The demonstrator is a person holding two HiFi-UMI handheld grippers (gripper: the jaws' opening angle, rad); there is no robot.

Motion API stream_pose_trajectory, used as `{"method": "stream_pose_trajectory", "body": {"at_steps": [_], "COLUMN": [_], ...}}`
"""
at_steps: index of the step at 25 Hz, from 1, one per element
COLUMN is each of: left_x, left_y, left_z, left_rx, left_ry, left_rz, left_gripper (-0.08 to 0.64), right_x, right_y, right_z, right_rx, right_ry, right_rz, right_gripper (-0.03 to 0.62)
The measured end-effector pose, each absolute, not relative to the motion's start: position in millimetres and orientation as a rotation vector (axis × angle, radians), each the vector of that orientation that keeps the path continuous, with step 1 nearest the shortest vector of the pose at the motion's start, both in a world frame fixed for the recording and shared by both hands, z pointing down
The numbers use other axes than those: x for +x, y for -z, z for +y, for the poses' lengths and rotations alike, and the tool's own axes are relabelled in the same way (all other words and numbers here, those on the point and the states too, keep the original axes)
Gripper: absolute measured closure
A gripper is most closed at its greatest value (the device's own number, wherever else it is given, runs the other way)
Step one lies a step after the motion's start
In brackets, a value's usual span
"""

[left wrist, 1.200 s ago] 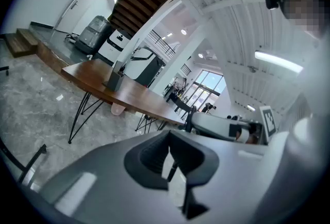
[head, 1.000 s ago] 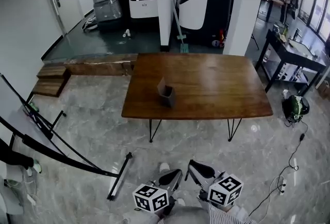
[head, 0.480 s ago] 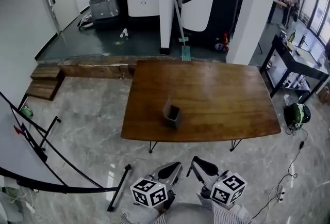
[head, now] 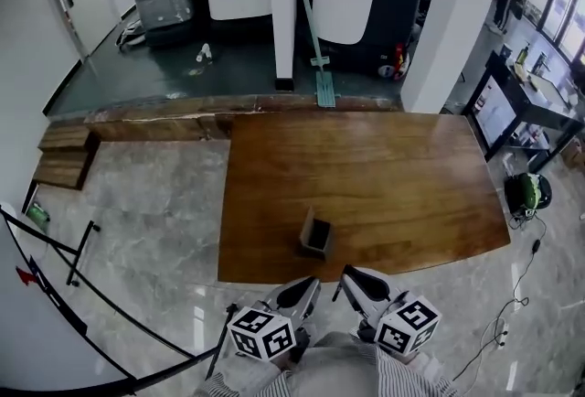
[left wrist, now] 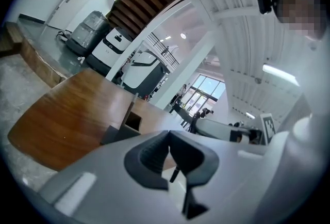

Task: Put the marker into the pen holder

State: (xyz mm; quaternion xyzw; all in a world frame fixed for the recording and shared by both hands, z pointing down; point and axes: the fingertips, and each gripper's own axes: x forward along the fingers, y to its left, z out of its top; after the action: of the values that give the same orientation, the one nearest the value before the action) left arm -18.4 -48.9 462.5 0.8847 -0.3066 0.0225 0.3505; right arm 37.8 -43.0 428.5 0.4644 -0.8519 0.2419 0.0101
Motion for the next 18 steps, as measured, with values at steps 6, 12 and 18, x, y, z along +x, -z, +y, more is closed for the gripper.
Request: {"method": "stream_pose_trajectory", "body": {"at_steps": [6, 12, 18], "left_x": [-18.3, -16.9, -16.6], "left_y": [-466.8, -473.1, -471.0], "left_z": [-78.2, -96.2, -104.6], "left_rx": [2.267, 2.230, 2.205], "left_ry": [-0.062, -0.055, -0.047], "left_rz": [-0.787, -0.820, -0.858], "left_gripper": [0.552, 0.552, 0.552], "right_x": [46.7, 48.2, 50.0], "right_y": [-431.1, -435.4, -430.2], "right_z": [-71.1, -90.3, -106.8], "right_rx": [1.485, 1.423, 1.361], "right_ry": [-0.775, -0.779, -0.778], "right_rz": [-2.629, -2.634, -2.651], "right_gripper": [0.549, 0.549, 0.549]}}
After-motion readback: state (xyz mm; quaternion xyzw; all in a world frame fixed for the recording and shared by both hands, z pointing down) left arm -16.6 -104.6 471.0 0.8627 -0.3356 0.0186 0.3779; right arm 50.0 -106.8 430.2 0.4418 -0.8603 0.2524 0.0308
